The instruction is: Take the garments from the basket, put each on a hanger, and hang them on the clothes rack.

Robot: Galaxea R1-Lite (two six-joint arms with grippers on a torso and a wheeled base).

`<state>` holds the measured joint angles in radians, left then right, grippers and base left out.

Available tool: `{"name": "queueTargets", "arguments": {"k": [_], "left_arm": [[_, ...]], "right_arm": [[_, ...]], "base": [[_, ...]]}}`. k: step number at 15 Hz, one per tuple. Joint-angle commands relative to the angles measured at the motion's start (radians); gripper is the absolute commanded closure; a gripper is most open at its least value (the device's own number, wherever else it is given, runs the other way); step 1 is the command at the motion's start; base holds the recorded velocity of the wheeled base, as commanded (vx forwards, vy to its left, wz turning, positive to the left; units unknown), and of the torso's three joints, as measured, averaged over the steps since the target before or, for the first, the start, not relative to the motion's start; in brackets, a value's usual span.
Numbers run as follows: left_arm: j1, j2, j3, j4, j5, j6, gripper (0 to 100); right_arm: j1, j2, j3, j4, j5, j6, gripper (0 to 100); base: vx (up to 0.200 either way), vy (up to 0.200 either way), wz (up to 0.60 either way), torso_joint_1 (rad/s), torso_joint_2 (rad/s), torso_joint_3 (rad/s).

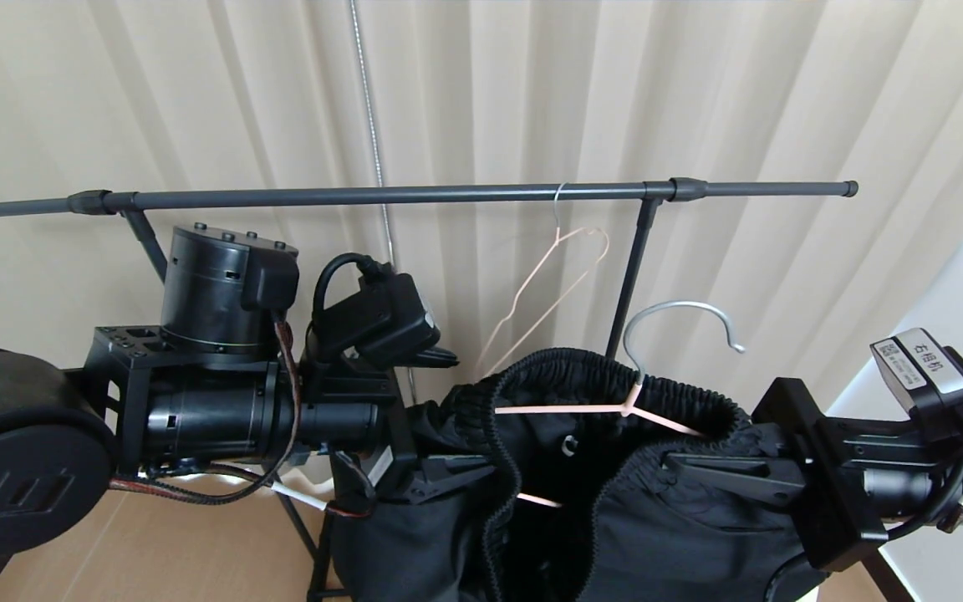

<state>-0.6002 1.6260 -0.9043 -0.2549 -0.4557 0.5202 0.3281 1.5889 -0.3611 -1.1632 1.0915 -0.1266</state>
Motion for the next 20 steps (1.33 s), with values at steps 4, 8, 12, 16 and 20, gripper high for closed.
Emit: {"name": "queueTargets", "arguments": {"k": [4, 8, 12, 16, 20], "left_arm": [[-0.032, 0.041, -0.018, -0.001, -0.015, 0.003, 0], [-0.046, 0.058, -0.019, -0.003, -0.017, 0.004, 0], [-0.047, 0.077, -0.018, -0.004, -0.015, 0.006, 0], [-0.047, 0.077, -0.013, -0.003, -0.012, 0.007, 100], [-0.047, 0.043, 0.008, -0.003, -0.011, 0.009, 100]], "right_arm": [[0.002, -0.007, -0.002, -0.001, 0.025, -0.001, 100], [0.002, -0.009, -0.002, -0.001, 0.030, -0.001, 100], [0.002, -0.012, 0.001, -0.001, 0.031, -0.001, 100], [0.002, -0.014, 0.002, -0.001, 0.030, -0.004, 100], [0.002, -0.017, -0.002, -0.001, 0.028, -0.007, 100]], "base": [[0.000, 0.000, 0.00, 0.000, 0.00, 0.000], [0.000, 0.000, 0.00, 0.000, 0.00, 0.000], [0.000, 0.000, 0.00, 0.000, 0.00, 0.000], [0.000, 0.000, 0.00, 0.000, 0.00, 0.000], [0.000, 0.000, 0.00, 0.000, 0.00, 0.000]]}}
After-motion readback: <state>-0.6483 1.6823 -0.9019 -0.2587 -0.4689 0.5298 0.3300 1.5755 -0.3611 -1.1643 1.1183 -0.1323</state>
